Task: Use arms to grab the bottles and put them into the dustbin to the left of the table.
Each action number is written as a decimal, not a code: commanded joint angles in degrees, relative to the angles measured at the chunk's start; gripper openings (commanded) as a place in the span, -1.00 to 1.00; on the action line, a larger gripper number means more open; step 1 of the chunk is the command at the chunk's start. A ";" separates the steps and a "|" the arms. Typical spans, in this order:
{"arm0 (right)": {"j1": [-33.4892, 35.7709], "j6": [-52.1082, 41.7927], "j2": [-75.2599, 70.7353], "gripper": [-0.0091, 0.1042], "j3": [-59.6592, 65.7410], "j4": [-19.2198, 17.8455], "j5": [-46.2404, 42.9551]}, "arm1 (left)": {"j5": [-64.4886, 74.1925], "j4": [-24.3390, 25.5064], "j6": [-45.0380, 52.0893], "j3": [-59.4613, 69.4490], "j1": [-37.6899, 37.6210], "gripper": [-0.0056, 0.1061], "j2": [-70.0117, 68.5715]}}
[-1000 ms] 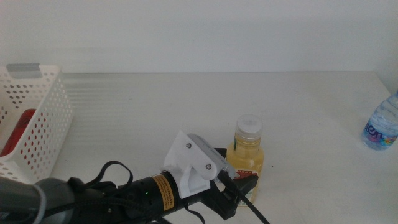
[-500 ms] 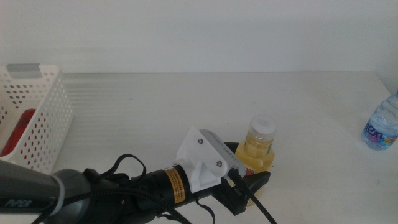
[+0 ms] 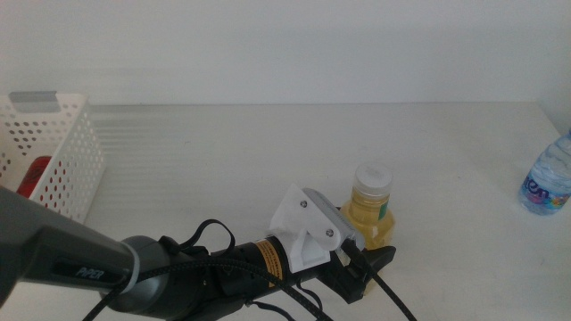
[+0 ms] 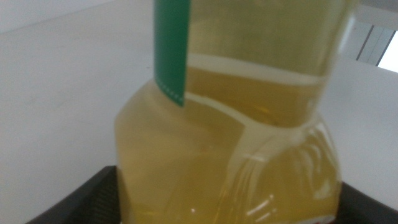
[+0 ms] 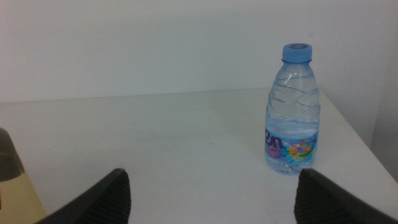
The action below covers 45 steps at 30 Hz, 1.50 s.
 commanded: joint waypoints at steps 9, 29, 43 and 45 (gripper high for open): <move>-0.26 -0.47 -1.55 0.39 -0.49 -0.17 -4.37 | -6.49 -4.01 -0.17 -1.08 -0.16 0.72 -2.07; -0.26 -0.47 -1.55 0.39 -0.49 -0.17 -4.37 | -3.30 -5.18 0.70 -1.08 -0.16 -0.99 -2.50; -0.26 -0.47 -1.55 0.39 -0.49 -0.17 -4.37 | 25.01 -1.07 -2.05 -1.14 -0.11 -0.99 -22.83; -0.26 -0.47 -1.55 0.39 -0.49 -0.17 -4.37 | 28.25 -1.07 -2.05 -1.21 -0.11 -0.99 -25.42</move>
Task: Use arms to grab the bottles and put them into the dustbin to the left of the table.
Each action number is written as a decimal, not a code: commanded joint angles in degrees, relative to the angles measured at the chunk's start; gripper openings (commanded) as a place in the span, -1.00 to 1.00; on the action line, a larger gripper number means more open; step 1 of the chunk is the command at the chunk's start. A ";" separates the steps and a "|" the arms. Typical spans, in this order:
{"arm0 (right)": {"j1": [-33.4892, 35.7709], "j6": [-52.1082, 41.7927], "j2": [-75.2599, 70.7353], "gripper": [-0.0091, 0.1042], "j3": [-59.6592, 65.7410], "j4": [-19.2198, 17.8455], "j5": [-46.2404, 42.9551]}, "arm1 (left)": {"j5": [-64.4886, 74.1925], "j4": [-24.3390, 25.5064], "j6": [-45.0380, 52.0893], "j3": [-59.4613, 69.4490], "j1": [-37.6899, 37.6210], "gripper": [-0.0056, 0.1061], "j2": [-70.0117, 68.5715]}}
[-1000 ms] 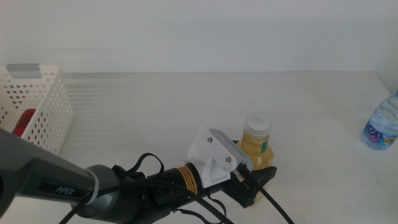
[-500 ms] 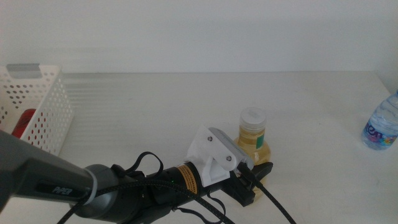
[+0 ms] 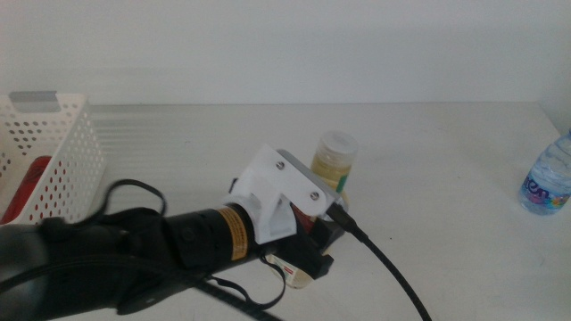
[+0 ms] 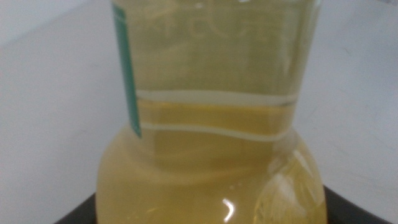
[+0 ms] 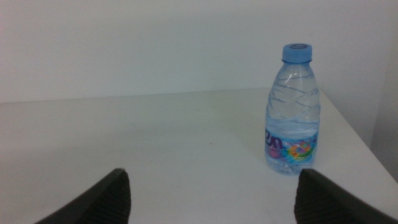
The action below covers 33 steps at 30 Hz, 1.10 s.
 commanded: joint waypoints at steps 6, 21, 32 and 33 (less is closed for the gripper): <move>-0.26 -0.47 -1.55 0.39 -0.49 -0.17 -4.37 | 2.39 -1.58 -1.02 -2.15 -0.10 -0.99 -11.32; -0.26 -0.47 -1.55 0.39 -0.49 -0.17 -4.37 | 46.46 -3.20 4.69 -20.30 -0.10 -0.99 -16.93; -0.26 -0.47 -1.55 0.39 -0.49 -0.17 -4.37 | 62.64 -11.91 10.26 -32.24 6.23 -0.99 -15.56; -0.26 -0.47 -1.55 0.39 -0.49 -0.17 -4.37 | 63.90 -15.68 13.34 -33.12 8.38 -0.99 -15.24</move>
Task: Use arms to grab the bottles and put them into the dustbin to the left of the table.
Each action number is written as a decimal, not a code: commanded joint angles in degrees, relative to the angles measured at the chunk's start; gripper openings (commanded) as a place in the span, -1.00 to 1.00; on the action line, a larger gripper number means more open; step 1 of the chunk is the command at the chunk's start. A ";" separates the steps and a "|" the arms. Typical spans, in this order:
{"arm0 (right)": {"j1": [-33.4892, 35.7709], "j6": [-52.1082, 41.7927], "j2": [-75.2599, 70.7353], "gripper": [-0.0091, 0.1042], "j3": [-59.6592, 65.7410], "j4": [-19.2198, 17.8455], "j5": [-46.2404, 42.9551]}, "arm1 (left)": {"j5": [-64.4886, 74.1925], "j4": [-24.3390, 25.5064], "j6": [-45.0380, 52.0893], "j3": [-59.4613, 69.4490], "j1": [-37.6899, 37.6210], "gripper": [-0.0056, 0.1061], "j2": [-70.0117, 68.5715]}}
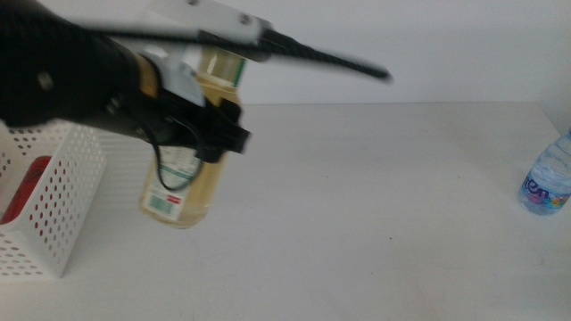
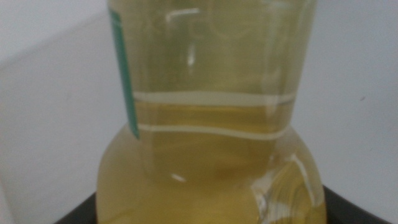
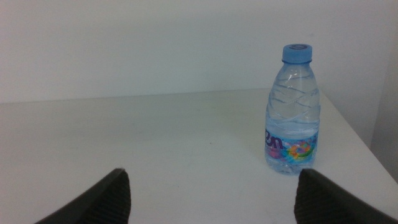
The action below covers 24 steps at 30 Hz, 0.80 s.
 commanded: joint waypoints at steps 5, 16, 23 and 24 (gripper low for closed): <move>-0.26 -0.47 -1.55 0.39 -0.49 -0.17 -4.37 | 2.82 -15.28 13.88 -6.01 11.92 -0.99 -1.31; -0.26 -0.47 -1.55 0.39 -0.49 -0.17 -4.37 | 13.87 -15.74 15.16 -10.96 27.72 -0.99 -0.62; -0.26 -0.47 -1.55 0.39 -0.49 -0.17 -4.37 | 24.85 -15.79 18.51 -19.99 35.31 -0.99 5.52; -0.26 -0.47 -1.55 0.39 -0.49 -0.17 -4.37 | 26.40 -15.87 18.95 -21.93 36.44 -0.99 6.76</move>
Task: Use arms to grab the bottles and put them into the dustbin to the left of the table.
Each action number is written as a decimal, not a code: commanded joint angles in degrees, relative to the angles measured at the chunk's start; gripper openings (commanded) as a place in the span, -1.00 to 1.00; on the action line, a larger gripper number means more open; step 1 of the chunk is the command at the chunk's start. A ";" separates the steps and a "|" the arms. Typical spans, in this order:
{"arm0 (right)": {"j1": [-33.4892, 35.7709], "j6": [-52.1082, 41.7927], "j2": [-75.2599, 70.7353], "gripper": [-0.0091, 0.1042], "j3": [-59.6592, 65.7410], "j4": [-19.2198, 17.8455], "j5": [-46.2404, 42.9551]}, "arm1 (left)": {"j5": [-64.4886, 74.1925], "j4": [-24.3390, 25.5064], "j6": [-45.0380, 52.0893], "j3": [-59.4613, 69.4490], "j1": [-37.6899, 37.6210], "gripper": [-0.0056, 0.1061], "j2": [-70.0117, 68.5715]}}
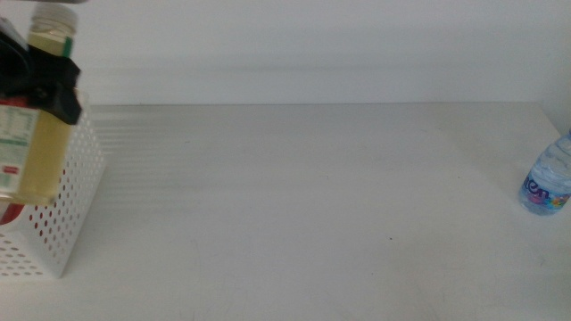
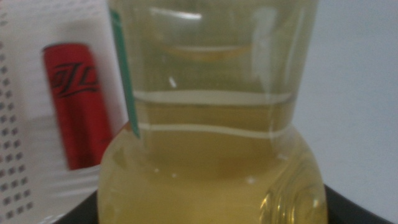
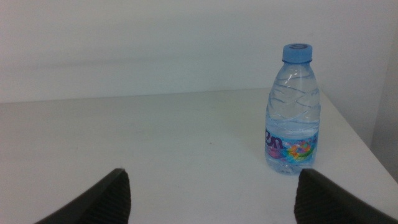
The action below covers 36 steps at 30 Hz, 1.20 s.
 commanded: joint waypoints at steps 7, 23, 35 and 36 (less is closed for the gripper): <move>-0.26 -0.47 -1.55 0.39 -0.49 -0.17 -4.37 | 3.94 0.14 1.15 -14.93 8.46 -0.99 6.92; -0.26 -0.47 -1.55 0.39 -0.49 -0.17 -4.37 | 3.94 2.56 7.44 -11.30 16.45 -0.99 15.25; -0.26 -0.47 -1.55 0.39 -0.49 -0.17 -4.37 | 3.94 4.11 7.55 -11.25 16.45 -0.99 23.54; -0.26 -0.47 -1.55 0.39 -0.49 -0.17 -4.37 | 3.94 4.41 7.55 -11.25 16.45 -0.99 23.99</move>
